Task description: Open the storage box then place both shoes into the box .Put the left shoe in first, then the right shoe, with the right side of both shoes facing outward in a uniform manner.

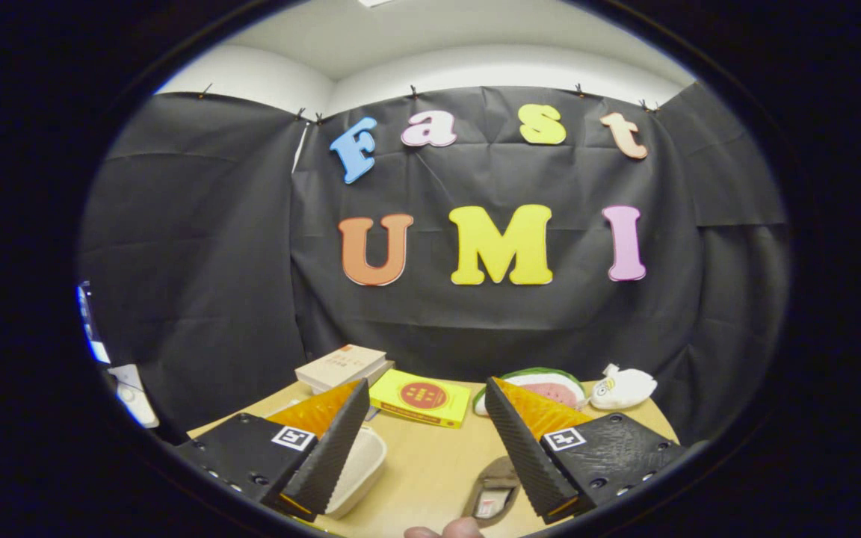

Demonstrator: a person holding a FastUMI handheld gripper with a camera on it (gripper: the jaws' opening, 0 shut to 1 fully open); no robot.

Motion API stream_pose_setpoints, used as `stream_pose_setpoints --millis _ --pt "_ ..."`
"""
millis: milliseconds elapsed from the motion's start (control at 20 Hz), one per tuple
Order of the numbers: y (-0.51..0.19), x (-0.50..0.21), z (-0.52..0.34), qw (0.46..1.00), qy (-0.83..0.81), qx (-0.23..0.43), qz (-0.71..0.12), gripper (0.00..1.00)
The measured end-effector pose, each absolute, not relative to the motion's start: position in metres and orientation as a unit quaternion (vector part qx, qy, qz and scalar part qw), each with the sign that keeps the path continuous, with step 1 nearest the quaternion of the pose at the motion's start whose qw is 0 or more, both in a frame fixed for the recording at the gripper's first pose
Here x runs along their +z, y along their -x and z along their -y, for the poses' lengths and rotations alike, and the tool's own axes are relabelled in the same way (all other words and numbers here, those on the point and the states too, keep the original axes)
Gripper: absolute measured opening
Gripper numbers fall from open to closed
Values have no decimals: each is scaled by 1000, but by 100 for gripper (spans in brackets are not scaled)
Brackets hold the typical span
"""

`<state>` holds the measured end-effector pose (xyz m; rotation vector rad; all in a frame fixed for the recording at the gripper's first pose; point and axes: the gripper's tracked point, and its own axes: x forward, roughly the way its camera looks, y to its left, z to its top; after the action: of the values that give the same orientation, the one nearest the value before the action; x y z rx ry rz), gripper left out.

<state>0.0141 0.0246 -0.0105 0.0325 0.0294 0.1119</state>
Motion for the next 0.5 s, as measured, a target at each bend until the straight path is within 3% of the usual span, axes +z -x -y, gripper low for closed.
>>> stream_pose_setpoints --millis 500 --pt "-29 -79 -61 987 -54 121 -88 95"
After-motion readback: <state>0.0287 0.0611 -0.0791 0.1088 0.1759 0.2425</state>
